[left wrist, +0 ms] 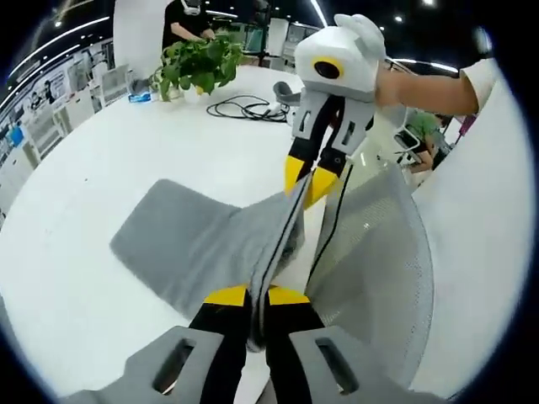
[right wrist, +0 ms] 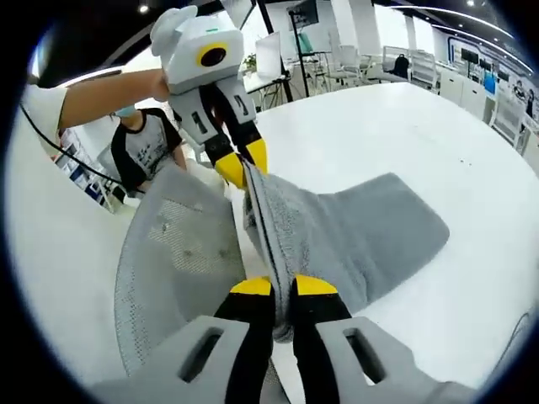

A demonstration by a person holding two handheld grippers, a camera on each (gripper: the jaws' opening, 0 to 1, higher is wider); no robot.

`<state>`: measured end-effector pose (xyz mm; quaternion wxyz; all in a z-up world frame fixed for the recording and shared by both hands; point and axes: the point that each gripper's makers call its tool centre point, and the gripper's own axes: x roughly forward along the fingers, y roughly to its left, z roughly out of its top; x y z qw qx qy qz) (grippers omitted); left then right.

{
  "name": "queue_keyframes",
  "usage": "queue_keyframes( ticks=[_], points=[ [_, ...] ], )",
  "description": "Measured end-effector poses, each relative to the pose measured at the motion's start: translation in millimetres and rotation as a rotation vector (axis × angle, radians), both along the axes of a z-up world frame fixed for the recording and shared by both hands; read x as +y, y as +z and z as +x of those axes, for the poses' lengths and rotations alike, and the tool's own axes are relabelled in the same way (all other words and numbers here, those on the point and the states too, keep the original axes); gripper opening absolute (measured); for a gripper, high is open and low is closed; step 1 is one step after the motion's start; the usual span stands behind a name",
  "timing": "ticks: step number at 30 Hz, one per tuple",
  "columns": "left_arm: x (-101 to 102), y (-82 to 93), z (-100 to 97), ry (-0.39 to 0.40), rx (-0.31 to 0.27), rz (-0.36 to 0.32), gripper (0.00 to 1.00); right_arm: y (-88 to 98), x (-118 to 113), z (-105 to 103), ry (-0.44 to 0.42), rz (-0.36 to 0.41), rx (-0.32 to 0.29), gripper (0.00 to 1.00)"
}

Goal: Fold the towel on the table until its edges align and the towel forms a compact rectangular stack.

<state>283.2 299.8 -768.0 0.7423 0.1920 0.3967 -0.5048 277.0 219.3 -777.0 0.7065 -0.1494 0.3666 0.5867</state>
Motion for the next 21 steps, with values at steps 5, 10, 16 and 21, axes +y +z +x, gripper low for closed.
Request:
queue_keyframes(
  ticks=[5, 10, 16, 21],
  points=[
    [1.9, 12.6, 33.7, 0.052, -0.059, -0.003, 0.06, 14.3, 2.1, 31.2, -0.057, 0.026, -0.095, 0.05],
    [1.4, 16.3, 56.7, 0.081, -0.085, 0.007, 0.06, 17.9, 2.3, 52.7, -0.091, 0.025, -0.156, 0.05],
    [-0.4, 14.6, 83.9, 0.118, -0.133, 0.001, 0.06, 16.4, -0.4, 77.1, -0.154, 0.031, -0.189, 0.05],
    [0.3, 7.5, 100.6, 0.151, -0.125, 0.010, 0.06, 10.4, 0.3, 98.9, -0.189, 0.012, -0.242, 0.05]
  ],
)
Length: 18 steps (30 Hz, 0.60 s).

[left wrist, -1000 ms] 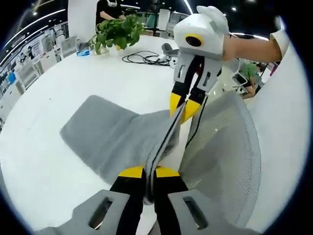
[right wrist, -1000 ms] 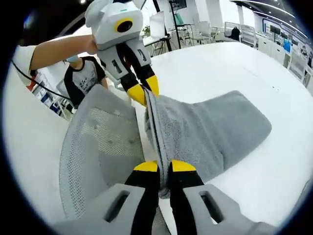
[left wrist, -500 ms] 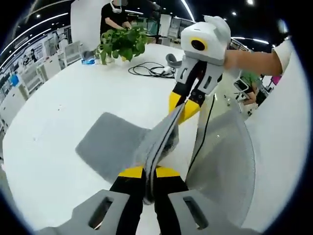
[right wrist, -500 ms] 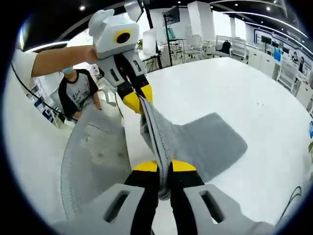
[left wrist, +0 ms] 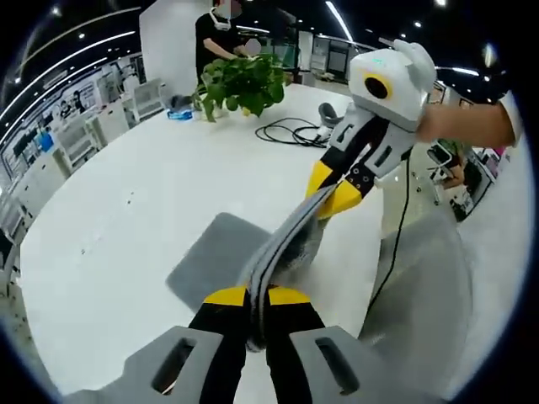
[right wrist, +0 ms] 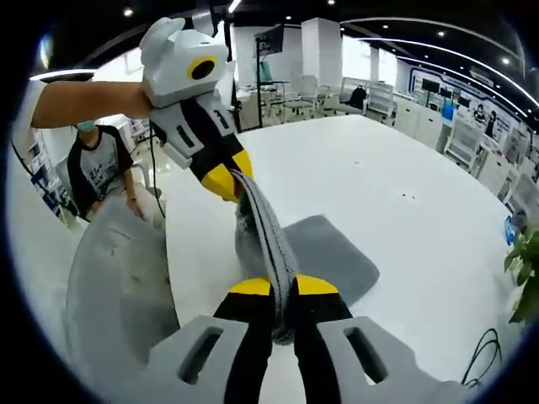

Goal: Fold the towel on the table until its edges align and the towel forms a compact rectangular stack.

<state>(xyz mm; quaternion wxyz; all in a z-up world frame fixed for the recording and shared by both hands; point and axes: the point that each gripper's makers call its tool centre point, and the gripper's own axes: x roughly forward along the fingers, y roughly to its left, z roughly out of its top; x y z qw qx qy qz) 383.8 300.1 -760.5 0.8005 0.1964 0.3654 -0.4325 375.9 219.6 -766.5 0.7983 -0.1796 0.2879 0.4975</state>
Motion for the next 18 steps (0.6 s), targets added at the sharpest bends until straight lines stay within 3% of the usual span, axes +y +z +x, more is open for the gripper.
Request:
queue_keyframes(
  ticks=[5, 18],
  points=[
    [2.0, -9.9, 12.5, 0.037, 0.031, -0.007, 0.06, -7.9, 1.2, 19.7, -0.028, -0.012, -0.035, 0.05],
    [13.6, -46.1, 46.6, 0.103, 0.094, -0.008, 0.07, -39.5, 9.7, 57.5, -0.018, -0.079, -0.049, 0.06]
  ],
)
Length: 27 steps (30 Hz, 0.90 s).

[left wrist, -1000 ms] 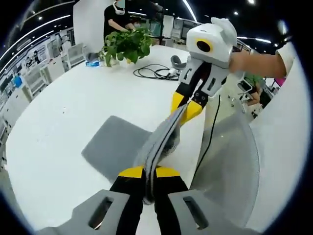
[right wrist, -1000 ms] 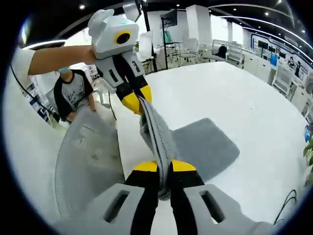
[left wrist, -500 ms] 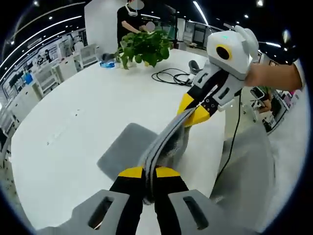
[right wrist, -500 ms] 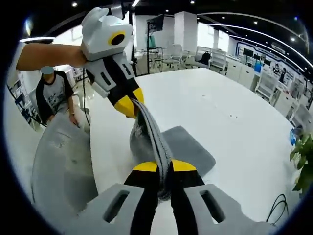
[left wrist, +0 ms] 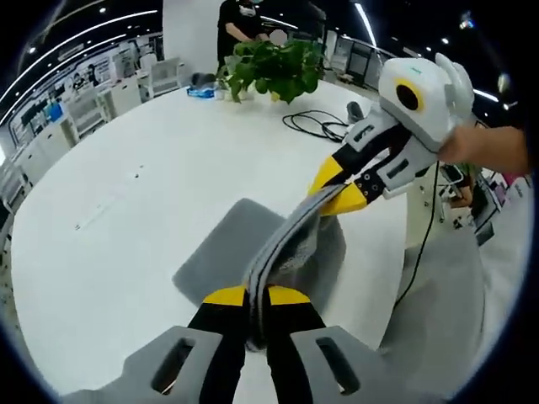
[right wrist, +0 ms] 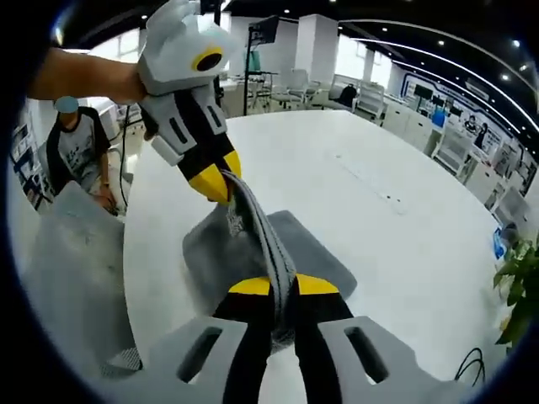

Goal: Fold the towel on the table until its edges align and the towel forms a compact rectangular stack.

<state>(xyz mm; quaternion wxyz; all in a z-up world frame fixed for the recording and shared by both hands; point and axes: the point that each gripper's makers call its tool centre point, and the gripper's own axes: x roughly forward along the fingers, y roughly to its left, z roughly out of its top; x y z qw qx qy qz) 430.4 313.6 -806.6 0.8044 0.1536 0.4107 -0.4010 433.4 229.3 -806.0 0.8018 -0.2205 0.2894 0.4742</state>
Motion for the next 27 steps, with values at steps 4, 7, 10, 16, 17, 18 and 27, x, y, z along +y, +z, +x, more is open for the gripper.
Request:
queue_keyframes(
  ticks=[4, 7, 10, 16, 17, 18, 27],
  points=[
    [1.7, -10.9, 8.7, 0.023, 0.011, -0.008, 0.07, -12.0, 1.3, 12.1, 0.018, -0.033, -0.009, 0.07],
    [2.8, -18.4, 12.3, 0.030, 0.022, -0.007, 0.07, -19.6, 2.5, 19.2, 0.028, -0.051, -0.006, 0.07],
    [4.8, -27.5, 18.2, 0.039, 0.032, -0.006, 0.07, -26.1, 3.8, 24.5, 0.037, -0.066, -0.009, 0.08],
    [7.9, -48.2, 27.9, 0.062, 0.075, 0.004, 0.07, -45.6, 5.6, 39.1, 0.041, -0.093, 0.004, 0.09],
    [8.2, -51.2, 29.5, 0.063, 0.078, 0.006, 0.07, -48.1, 5.9, 41.1, 0.042, -0.098, 0.002, 0.10],
    [9.0, -55.2, 32.8, 0.065, 0.078, 0.013, 0.07, -50.7, 6.3, 44.3, 0.041, -0.104, -0.011, 0.11],
    [10.7, -75.4, 49.5, 0.084, 0.114, 0.025, 0.08, -64.8, 3.9, 57.0, -0.003, -0.096, 0.002, 0.15]
  ],
)
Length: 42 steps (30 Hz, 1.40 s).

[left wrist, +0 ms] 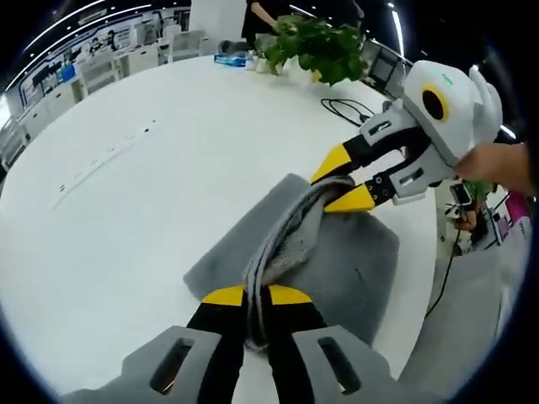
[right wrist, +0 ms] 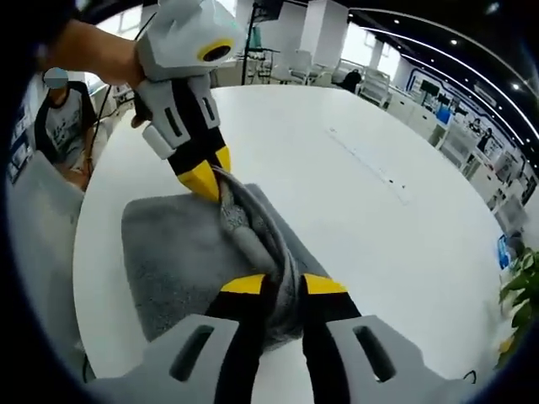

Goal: Fold the towel on the table until its edges align and the towel forms a compact rectangular stack.

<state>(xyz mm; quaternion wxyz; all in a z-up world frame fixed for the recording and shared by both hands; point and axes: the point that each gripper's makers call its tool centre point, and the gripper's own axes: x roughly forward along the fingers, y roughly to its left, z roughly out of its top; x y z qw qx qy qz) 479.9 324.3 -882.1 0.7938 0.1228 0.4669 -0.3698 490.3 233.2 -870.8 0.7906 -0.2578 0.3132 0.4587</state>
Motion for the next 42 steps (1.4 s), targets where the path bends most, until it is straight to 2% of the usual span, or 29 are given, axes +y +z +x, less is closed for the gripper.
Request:
queue_keyframes(
  ticks=[3, 6, 8, 10, 12, 15, 17, 18, 22, 24, 26, 28, 30, 32, 39, 41, 42],
  points=[
    [0.4, -8.0, 5.0, -0.015, -0.012, 0.028, 0.11, -2.2, -3.2, 7.9, -0.036, 0.010, -0.004, 0.19],
    [3.5, -13.4, 10.1, -0.010, -0.017, 0.047, 0.17, -2.4, -3.1, 9.2, -0.057, 0.042, 0.023, 0.20],
    [4.9, -11.2, 12.1, -0.002, -0.019, 0.038, 0.18, 1.5, -6.1, 12.4, -0.041, 0.035, -0.014, 0.20],
    [5.9, -9.3, 12.2, -0.004, -0.026, 0.038, 0.19, 5.1, -9.1, 13.4, -0.053, 0.051, -0.015, 0.22],
    [8.0, -6.4, 13.1, -0.006, -0.050, 0.044, 0.22, 9.5, -10.0, 15.1, -0.067, 0.076, -0.019, 0.22],
    [9.1, -3.3, 16.1, -0.002, -0.068, 0.039, 0.23, 20.2, -14.1, 20.2, -0.073, 0.092, -0.066, 0.19],
    [10.0, 1.0, 20.4, -0.006, -0.106, 0.041, 0.23, 25.2, -11.0, 18.3, -0.063, 0.126, -0.057, 0.18],
    [11.3, 5.5, 25.7, -0.010, -0.144, 0.046, 0.23, 26.1, -9.8, 17.3, -0.057, 0.131, -0.058, 0.18],
    [4.9, 17.1, 31.7, 0.006, -0.183, -0.006, 0.22, 14.9, -6.1, 14.4, -0.025, 0.103, -0.031, 0.16],
    [2.2, 20.6, 35.5, 0.005, -0.220, -0.003, 0.21, 7.5, -6.3, 15.2, -0.037, 0.093, -0.010, 0.14],
    [-1.9, 17.9, 35.3, 0.006, -0.216, -0.011, 0.21, 0.3, -7.5, 18.1, -0.106, 0.104, 0.029, 0.13],
    [-4.1, 10.2, 31.5, 0.001, -0.190, -0.002, 0.21, -5.4, -11.3, 23.5, -0.120, 0.078, 0.020, 0.09],
    [-2.0, 4.8, 31.6, -0.019, -0.213, 0.032, 0.21, -13.8, -15.8, 25.9, -0.140, 0.049, 0.030, 0.09],
    [-1.0, 0.4, 33.0, -0.018, -0.220, 0.037, 0.20, -20.2, -18.4, 27.1, -0.160, 0.041, 0.048, 0.09],
    [2.7, -6.9, 33.2, -0.001, -0.209, 0.048, 0.20, -23.5, -17.3, 30.4, -0.201, 0.066, 0.084, 0.10],
    [4.4, -4.3, 32.7, 0.011, -0.212, 0.041, 0.20, -18.9, -18.1, 29.7, -0.211, 0.085, 0.088, 0.10],
    [5.1, -2.4, 32.1, 0.014, -0.214, 0.039, 0.20, -14.6, -17.8, 30.7, -0.214, 0.100, 0.070, 0.10]
  ],
)
